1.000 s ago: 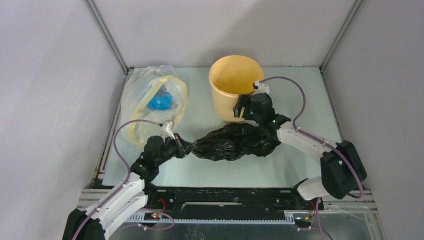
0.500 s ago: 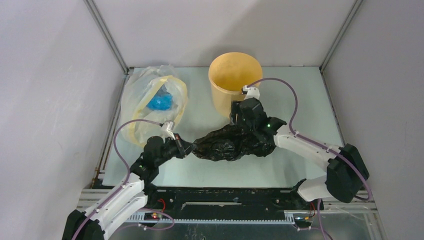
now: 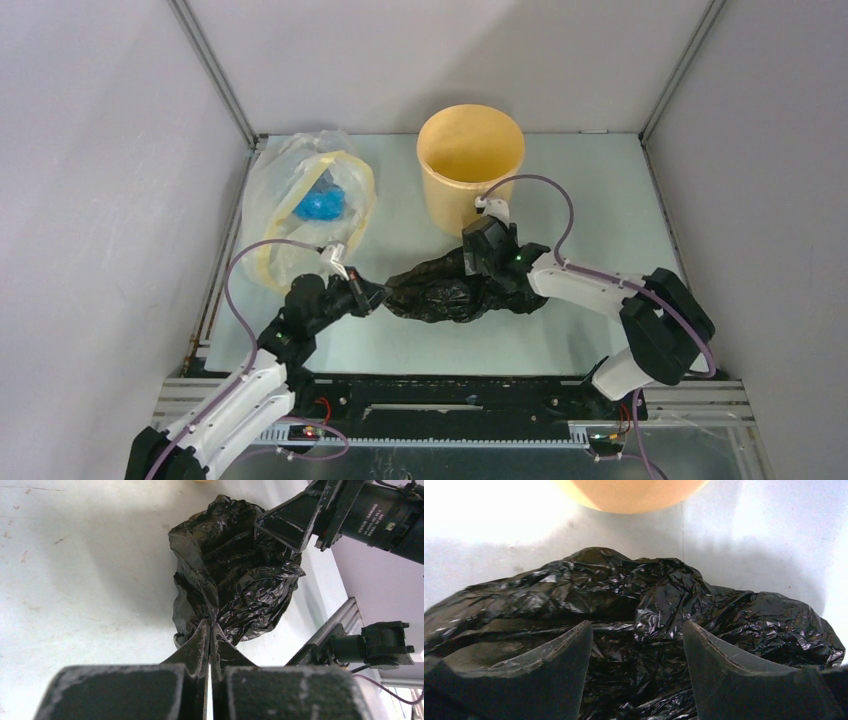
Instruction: Put the trash bags into the trash bin
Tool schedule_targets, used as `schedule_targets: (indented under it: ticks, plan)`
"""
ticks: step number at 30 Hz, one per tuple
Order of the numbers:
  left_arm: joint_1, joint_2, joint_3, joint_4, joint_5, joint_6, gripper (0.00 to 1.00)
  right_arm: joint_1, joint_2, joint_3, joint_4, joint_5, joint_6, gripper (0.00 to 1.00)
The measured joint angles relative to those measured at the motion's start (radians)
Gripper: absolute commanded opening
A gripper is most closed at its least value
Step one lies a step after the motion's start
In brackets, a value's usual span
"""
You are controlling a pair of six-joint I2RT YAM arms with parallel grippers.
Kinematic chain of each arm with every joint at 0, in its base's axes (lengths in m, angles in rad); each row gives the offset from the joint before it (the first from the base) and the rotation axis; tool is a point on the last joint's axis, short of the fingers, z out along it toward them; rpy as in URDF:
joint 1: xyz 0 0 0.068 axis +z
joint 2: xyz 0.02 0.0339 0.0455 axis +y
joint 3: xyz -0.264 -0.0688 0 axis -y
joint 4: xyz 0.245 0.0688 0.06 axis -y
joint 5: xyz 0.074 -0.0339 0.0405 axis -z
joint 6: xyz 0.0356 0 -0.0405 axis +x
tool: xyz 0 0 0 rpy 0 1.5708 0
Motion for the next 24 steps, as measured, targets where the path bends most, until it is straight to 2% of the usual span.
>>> schedule_targets:
  ticks: [3, 5, 7, 10, 12, 18, 24]
  plan:
    - [-0.001, -0.019, 0.000, -0.024, -0.019, 0.008, 0.00, -0.011, 0.047, 0.000, 0.000, 0.008, 0.006, 0.69]
    - [-0.002, -0.038, 0.000, -0.044, -0.035, 0.014, 0.00, -0.018, 0.069, 0.000, 0.000, 0.011, 0.009, 0.65]
    - [-0.002, -0.059, 0.000, -0.062, -0.053, 0.017, 0.00, -0.026, 0.097, 0.000, -0.002, 0.016, 0.016, 0.51]
    - [-0.002, -0.085, 0.000, -0.082, -0.079, 0.018, 0.00, -0.038, 0.116, 0.000, -0.024, 0.024, 0.022, 0.18]
    - [-0.002, -0.102, 0.000, -0.108, -0.105, 0.018, 0.00, -0.042, 0.110, 0.000, -0.041, 0.037, 0.028, 0.06]
    - [-0.003, -0.136, 0.006, -0.210, -0.225, 0.017, 0.00, -0.023, -0.039, 0.000, -0.114, 0.087, 0.029, 0.03]
    - [-0.003, -0.157, 0.051, -0.305, -0.338, 0.014, 0.00, -0.072, -0.380, -0.014, -0.159, 0.077, 0.016, 0.05]
